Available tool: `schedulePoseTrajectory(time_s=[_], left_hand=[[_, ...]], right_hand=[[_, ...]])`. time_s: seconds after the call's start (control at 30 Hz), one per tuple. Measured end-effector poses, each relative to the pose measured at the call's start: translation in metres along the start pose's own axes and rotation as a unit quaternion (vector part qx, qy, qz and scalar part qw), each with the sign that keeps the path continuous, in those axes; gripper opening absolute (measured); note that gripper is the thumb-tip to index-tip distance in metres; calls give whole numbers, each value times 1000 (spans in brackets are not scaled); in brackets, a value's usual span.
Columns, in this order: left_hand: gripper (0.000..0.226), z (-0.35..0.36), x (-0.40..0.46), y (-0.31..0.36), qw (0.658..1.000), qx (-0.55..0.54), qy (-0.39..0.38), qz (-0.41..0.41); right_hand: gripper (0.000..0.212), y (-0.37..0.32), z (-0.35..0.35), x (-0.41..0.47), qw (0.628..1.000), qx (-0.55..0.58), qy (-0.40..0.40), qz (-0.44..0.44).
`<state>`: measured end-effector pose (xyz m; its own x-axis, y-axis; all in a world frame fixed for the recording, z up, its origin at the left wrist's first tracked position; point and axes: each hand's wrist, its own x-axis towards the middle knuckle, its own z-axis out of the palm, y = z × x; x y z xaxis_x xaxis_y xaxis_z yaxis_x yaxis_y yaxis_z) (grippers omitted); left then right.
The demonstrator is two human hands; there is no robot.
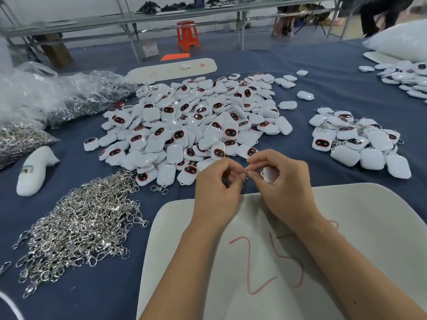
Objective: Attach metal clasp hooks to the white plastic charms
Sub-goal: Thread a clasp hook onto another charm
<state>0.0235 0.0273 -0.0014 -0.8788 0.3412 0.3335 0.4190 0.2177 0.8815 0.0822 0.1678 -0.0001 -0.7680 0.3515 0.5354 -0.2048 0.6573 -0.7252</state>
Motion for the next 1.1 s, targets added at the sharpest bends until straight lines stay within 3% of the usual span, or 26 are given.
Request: schedulePoseTrajectory(time_s=[0.17,0.27,0.5,0.7,0.9,1.0,1.1], left_hand=[[15,-2,3,-1,999,-31,4,11],[15,-3,5,0,997,-71,17,5],[16,-2,4,4,992,-127,-3,-3],[11,-3,2,2,997,-83,-5,0],[11,-6,3,-3,996,25,35,79],[11,-6,4,-4,991,53,47,110],[11,-4,4,-4,993,-6,56,104]], right_hand=[[18,-1,1,1,999,24,22,3],[9,0,0,4,997,68,-18,40],[12,-1,-4,5,993,115,-15,31],[11,0,-1,4,997,-20,-9,-72],[10,3,0,5,986,-93,-28,-138],[10,3,0,6,987,-82,-29,-137],[10,4,1,6,995,-16,-9,-103]])
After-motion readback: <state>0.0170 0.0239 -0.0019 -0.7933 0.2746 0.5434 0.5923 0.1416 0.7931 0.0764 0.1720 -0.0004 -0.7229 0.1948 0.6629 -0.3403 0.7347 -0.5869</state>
